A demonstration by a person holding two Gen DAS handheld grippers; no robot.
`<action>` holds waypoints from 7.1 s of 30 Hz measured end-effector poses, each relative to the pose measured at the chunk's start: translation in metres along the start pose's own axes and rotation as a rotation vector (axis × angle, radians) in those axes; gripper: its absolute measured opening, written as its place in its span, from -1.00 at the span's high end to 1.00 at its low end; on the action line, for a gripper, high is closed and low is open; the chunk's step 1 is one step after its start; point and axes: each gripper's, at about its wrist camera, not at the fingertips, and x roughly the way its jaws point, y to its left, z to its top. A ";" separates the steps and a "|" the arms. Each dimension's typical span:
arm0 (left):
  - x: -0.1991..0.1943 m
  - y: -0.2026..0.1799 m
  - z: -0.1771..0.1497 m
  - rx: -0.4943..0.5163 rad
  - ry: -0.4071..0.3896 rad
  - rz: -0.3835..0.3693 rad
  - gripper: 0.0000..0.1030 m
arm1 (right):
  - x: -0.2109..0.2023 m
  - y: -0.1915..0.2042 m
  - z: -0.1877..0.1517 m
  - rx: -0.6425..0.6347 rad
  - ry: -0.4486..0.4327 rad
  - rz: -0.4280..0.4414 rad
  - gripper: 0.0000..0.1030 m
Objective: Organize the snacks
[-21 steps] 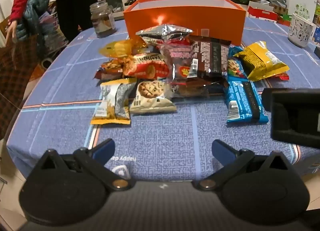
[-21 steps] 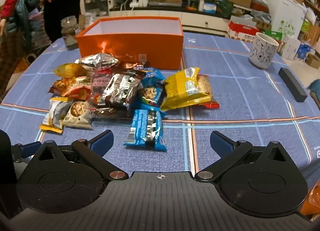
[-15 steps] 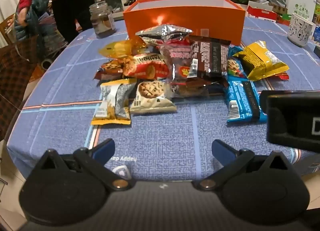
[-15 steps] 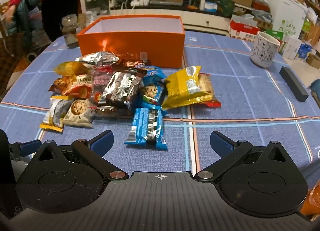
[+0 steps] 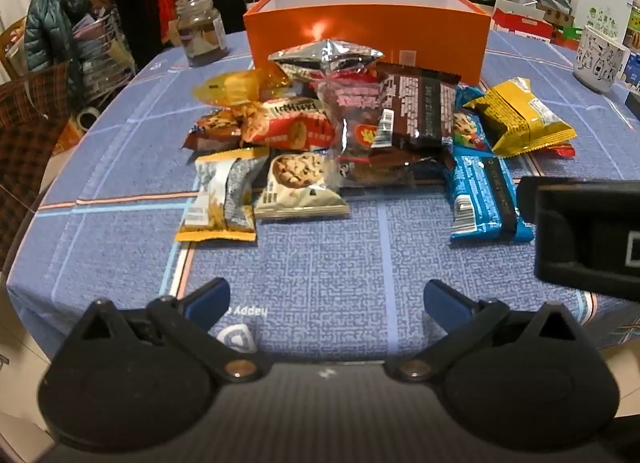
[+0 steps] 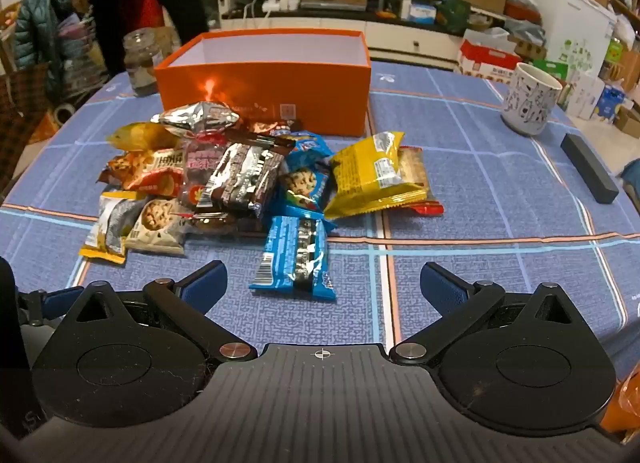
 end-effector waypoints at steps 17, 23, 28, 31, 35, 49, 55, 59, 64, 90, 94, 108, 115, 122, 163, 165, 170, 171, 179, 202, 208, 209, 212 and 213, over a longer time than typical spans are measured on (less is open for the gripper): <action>-0.001 0.006 -0.001 -0.024 -0.018 -0.012 -0.99 | -0.002 -0.002 0.000 -0.001 -0.026 -0.004 -0.85; -0.002 0.008 0.000 -0.012 -0.031 0.011 -0.99 | -0.006 -0.006 0.002 0.011 -0.051 -0.008 -0.85; -0.004 0.010 0.000 -0.011 -0.050 0.014 -0.99 | -0.020 -0.016 0.007 0.037 -0.151 -0.022 -0.85; -0.004 0.010 0.000 -0.002 -0.048 0.011 -0.99 | -0.031 -0.024 0.008 0.063 -0.227 -0.005 -0.86; -0.010 0.014 0.003 0.005 -0.073 -0.014 -0.99 | -0.050 -0.033 0.009 0.062 -0.365 0.017 -0.85; -0.032 0.094 0.038 -0.137 -0.167 0.014 -0.99 | -0.053 -0.079 -0.009 -0.024 -0.464 0.029 -0.85; -0.022 0.134 0.063 -0.206 -0.207 0.004 -0.99 | -0.023 -0.059 -0.014 -0.066 -0.421 0.055 -0.85; -0.006 0.151 0.069 -0.244 -0.221 0.005 -0.99 | -0.003 -0.045 -0.008 -0.092 -0.381 0.070 -0.85; 0.028 0.147 0.064 -0.253 -0.143 0.001 -0.99 | 0.022 -0.027 0.000 -0.109 -0.360 0.049 -0.84; 0.051 0.111 0.048 -0.175 -0.057 0.022 -0.99 | 0.074 0.007 -0.011 -0.058 -0.119 0.041 -0.68; 0.051 0.108 0.049 -0.164 -0.059 0.022 -0.99 | 0.072 0.010 -0.009 -0.047 -0.115 0.049 -0.70; 0.047 0.117 0.048 -0.183 -0.066 -0.020 -0.99 | 0.079 0.003 -0.015 -0.032 -0.100 0.044 -0.76; 0.047 0.113 0.046 -0.161 -0.073 -0.011 -0.99 | 0.079 0.007 -0.016 -0.052 -0.087 0.041 -0.78; 0.048 0.110 0.044 -0.155 -0.063 -0.009 -0.99 | 0.082 0.007 -0.016 -0.046 -0.073 0.051 -0.79; 0.050 0.104 0.042 -0.136 -0.046 0.012 -0.99 | 0.084 0.011 -0.016 -0.057 -0.047 0.058 -0.79; 0.050 0.103 0.042 -0.133 -0.046 0.014 -0.99 | 0.084 0.011 -0.015 -0.056 -0.046 0.059 -0.79; 0.050 0.103 0.042 -0.126 -0.047 0.035 -0.99 | 0.084 0.011 -0.016 -0.059 -0.045 0.060 -0.79; 0.050 0.103 0.042 -0.126 -0.045 0.042 -0.99 | 0.084 0.012 -0.016 -0.059 -0.045 0.059 -0.79; 0.050 0.104 0.042 -0.121 -0.043 0.065 -0.99 | 0.085 0.012 -0.016 -0.061 -0.039 0.059 -0.79; 0.049 0.112 0.044 -0.138 -0.046 0.097 -0.99 | 0.085 0.011 -0.016 -0.056 -0.042 0.054 -0.79; 0.041 0.141 0.044 -0.256 -0.087 0.070 -0.99 | 0.083 0.010 -0.017 -0.046 -0.059 0.063 -0.78; 0.042 0.140 0.043 -0.249 -0.092 0.067 -0.99 | 0.083 0.010 -0.018 -0.045 -0.060 0.067 -0.77; 0.048 0.133 0.043 -0.219 -0.090 0.046 -0.99 | 0.082 0.009 -0.020 -0.032 -0.081 0.085 -0.75; 0.050 0.130 0.043 -0.214 -0.086 0.038 -0.99 | 0.081 0.008 -0.021 -0.024 -0.091 0.089 -0.74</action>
